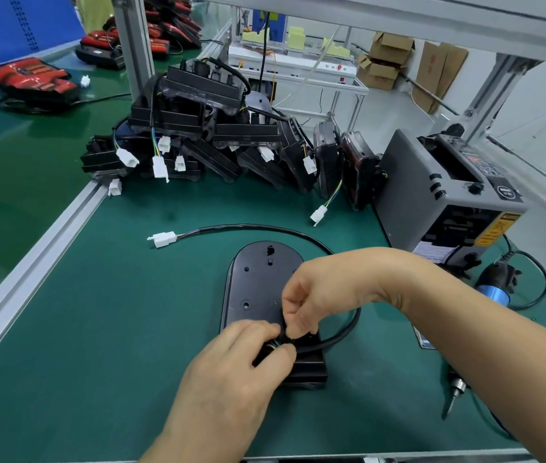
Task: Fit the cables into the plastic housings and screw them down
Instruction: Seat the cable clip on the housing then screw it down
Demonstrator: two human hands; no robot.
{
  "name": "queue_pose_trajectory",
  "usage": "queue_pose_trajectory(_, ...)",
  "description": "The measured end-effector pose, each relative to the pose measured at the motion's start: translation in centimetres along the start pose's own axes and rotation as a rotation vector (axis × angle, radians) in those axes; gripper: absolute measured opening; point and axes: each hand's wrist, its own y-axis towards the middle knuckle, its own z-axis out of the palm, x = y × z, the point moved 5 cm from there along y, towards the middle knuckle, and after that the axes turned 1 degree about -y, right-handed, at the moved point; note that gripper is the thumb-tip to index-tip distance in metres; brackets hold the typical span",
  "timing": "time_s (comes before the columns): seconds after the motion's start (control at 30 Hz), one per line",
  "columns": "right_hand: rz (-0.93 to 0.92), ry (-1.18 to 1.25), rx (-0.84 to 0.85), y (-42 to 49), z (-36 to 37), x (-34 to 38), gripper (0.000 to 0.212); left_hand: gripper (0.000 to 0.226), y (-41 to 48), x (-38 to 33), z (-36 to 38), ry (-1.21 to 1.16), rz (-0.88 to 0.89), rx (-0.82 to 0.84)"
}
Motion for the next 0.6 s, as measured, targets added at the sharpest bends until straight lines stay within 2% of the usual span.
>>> queue_pose_trajectory(0.37, 0.007, -0.012, -0.017, 0.0, 0.2, 0.3, 0.012, 0.021, 0.2, 0.0, -0.1, -0.016, -0.011, -0.032)
queue_pose_trajectory(0.6, -0.071, 0.168, -0.051, -0.4, 0.4, -0.8, 0.007, 0.02, 0.1, 0.2, 0.0, -0.036, -0.025, -0.029)
